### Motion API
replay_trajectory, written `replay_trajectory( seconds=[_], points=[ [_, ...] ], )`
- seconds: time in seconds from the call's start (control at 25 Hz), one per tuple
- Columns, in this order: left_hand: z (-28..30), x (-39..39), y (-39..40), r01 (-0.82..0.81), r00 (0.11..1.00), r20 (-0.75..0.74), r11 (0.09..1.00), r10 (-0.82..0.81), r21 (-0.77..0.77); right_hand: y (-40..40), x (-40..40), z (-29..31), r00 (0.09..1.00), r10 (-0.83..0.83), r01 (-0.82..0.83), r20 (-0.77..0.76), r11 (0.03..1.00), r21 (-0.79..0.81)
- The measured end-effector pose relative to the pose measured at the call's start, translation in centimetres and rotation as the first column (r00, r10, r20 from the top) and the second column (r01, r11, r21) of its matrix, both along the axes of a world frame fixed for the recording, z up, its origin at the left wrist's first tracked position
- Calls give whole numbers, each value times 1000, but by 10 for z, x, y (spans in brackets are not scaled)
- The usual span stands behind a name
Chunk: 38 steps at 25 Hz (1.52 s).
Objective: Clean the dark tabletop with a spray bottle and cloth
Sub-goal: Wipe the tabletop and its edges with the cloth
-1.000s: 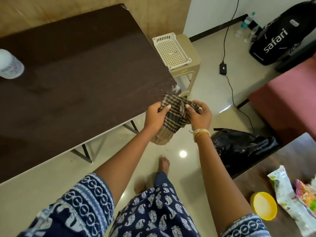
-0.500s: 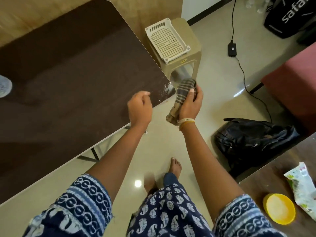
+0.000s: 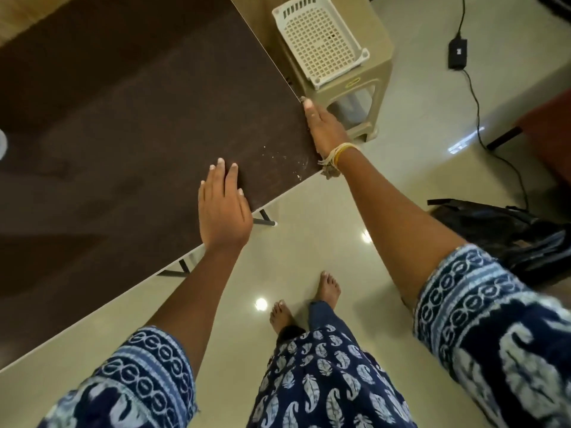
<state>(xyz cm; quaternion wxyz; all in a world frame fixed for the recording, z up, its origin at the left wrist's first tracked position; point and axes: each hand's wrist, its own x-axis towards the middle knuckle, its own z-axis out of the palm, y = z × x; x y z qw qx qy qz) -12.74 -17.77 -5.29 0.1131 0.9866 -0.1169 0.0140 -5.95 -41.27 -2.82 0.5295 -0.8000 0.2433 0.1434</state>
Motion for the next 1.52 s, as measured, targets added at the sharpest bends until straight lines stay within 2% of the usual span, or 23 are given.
replay_trajectory(
  seconds=[0.08, 0.16, 0.28, 0.36, 0.4, 0.48, 0.56, 0.64, 0.68, 0.76, 0.84, 0.92, 1.12, 1.2, 1.24, 1.32, 1.36, 1.44, 1.52],
  points=[
    [-1, 0, 0, -7, 1000, -8, 1000, 7, 30, 8, -24, -12, 978, -191, 185, 79, 980, 77],
    [0, 1, -1, -24, 1000, -16, 998, 25, 60, 22, -57, -25, 911, -370, 342, 184, 925, 164],
    [4, 1, -3, -40, 998, -43, 996, 44, 77, 44, -83, -27, 824, -510, 432, 248, 848, 308],
    [4, 2, -4, -39, 998, -51, 996, 43, 76, 53, -85, -27, 824, -509, 469, 248, 859, 203],
    [4, 2, -4, -38, 998, -53, 996, 42, 77, 52, -86, -25, 837, -459, 459, 297, 885, 75],
    [3, 2, -4, -37, 998, -50, 995, 41, 88, 44, -87, -19, 896, -186, 302, 403, 921, -247],
    [2, 2, -4, -38, 998, -50, 994, 44, 100, 28, -73, -8, 938, 119, 52, 326, 881, -470],
    [1, 2, -5, -44, 998, -50, 993, 49, 112, 11, -38, 0, 924, 340, -200, 177, 821, -534],
    [1, 3, -5, -46, 997, -52, 992, 53, 116, 5, -15, 0, 894, 428, -307, 131, 799, -518],
    [1, 2, -5, -50, 997, -54, 992, 57, 119, -3, 30, -3, 863, 490, -416, 120, 826, -382],
    [-1, 3, -5, -55, 997, -42, 991, 60, 122, -5, 58, -6, 905, 390, -362, 171, 916, -172],
    [-1, 3, -4, -50, 997, -45, 991, 56, 123, -3, 56, -6, 928, 312, -307, 205, 950, -58],
    [0, 1, -4, -38, 998, -43, 993, 43, 108, -20, -29, -20, 948, 211, -204, 240, 977, -55],
    [1, 0, -4, -36, 998, -41, 994, 40, 107, -8, -73, -28, 957, 26, -26, 290, 1000, -2],
    [1, 1, -5, -38, 998, -37, 994, 42, 102, 6, -88, -33, 935, -148, 117, 324, 987, 111],
    [2, 2, -5, -37, 999, -34, 995, 40, 92, 49, -99, -35, 817, -515, 412, 258, 836, 363],
    [1, 1, -4, -24, 999, -34, 995, 27, 94, 71, -96, -29, 745, -637, 525, 200, 744, 413],
    [-1, 1, -4, -4, 1000, -26, 994, 7, 109, 112, -82, -16, 615, -773, 678, 156, 620, 394],
    [-5, 5, -2, -12, 1000, -8, 995, 13, 99, 150, -76, -9, 546, -822, 738, 164, 564, 369]
  ],
)
